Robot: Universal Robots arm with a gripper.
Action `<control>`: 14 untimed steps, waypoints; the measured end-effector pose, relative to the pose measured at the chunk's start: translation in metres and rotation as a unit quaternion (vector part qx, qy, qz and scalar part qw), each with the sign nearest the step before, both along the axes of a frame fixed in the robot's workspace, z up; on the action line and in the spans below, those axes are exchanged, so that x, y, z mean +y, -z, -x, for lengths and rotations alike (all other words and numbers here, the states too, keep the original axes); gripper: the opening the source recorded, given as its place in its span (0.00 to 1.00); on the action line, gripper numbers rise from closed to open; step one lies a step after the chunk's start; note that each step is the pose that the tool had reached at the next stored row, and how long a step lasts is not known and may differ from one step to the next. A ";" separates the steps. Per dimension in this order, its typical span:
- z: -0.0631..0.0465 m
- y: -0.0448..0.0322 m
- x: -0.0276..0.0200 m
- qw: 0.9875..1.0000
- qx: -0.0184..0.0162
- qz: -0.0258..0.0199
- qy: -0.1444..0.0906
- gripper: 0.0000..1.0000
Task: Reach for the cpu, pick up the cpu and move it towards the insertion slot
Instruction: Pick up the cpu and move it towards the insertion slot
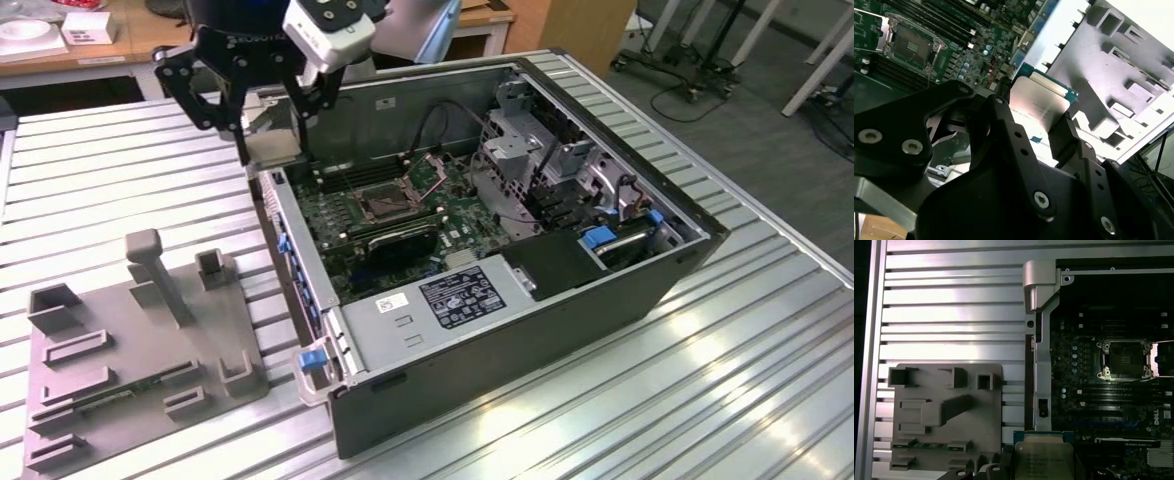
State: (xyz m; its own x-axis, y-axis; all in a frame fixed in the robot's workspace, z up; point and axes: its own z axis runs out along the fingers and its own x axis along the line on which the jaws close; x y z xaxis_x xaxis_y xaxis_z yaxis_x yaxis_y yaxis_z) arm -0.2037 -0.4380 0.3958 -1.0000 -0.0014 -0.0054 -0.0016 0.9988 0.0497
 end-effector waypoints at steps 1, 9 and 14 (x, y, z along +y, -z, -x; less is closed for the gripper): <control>-0.003 0.0003 0.0012 1.000 0.000 0.000 0.000 0.54; -0.018 0.0020 0.0121 1.000 0.000 0.000 0.000 0.54; -0.028 0.0028 0.0180 1.000 0.000 0.000 0.000 0.54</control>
